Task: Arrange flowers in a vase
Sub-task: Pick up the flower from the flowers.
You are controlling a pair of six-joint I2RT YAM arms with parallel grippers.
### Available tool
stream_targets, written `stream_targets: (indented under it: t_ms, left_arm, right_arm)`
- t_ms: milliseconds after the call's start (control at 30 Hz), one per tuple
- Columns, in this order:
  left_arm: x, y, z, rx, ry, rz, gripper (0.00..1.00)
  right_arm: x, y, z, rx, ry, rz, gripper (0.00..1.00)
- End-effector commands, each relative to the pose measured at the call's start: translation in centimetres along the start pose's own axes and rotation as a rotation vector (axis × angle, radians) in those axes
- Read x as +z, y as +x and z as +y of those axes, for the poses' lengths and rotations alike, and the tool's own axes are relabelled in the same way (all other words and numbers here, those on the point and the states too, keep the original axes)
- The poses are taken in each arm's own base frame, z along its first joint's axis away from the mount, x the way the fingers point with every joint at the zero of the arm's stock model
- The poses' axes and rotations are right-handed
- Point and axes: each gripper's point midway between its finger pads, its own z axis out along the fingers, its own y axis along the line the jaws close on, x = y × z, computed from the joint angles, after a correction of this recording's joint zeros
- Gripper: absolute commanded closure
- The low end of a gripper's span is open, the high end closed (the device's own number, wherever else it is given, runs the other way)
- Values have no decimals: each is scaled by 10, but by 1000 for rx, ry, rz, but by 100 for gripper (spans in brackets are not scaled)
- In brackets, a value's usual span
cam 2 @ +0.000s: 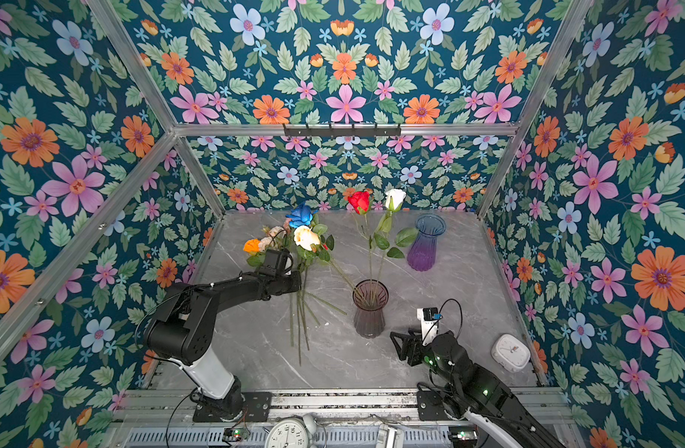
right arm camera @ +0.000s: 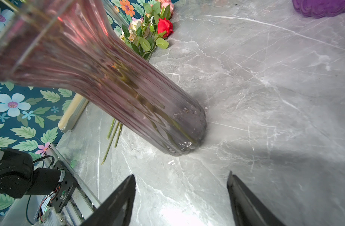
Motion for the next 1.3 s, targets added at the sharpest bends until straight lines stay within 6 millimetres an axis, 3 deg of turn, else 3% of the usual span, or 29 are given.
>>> stream_targets:
  t_ms: [0,100,367,567,667,767,833,1000,1133,1267]
  left_arm:
    - [0,-6,-4,7,19,-22,92]
    - [-3,-10,-9,1,38,-31,100]
    - [-33,-33,-18,8,50,-101,100]
    - [-75,-57,-27,20,66,-193,100]
    - [-109,-76,-31,23,68,-281,100]
    - [-157,-102,-37,32,77,-397,100]
    - [-199,-120,-47,57,100,-488,100]
    - [-315,-141,-71,133,205,-734,100]
    - [-404,-129,-86,187,332,-932,100]
    - [-465,-94,-143,378,739,-1010,100]
  right_arm:
    - [1,0,1,6,-5,0,24]
    - [1,0,0,6,-3,0,24]
    - [1,0,0,6,-3,0,24]
    - [1,1,0,7,-1,1,24]
    - [0,0,0,9,2,-1,24]
    - [-3,-10,1,6,16,-21,24]
    - [-12,-28,10,-34,25,-45,24]
    - [-31,-82,67,-145,-87,-73,24]
    - [-40,-118,130,-195,-274,-54,24]
    - [-57,-150,202,-232,-541,-31,23]
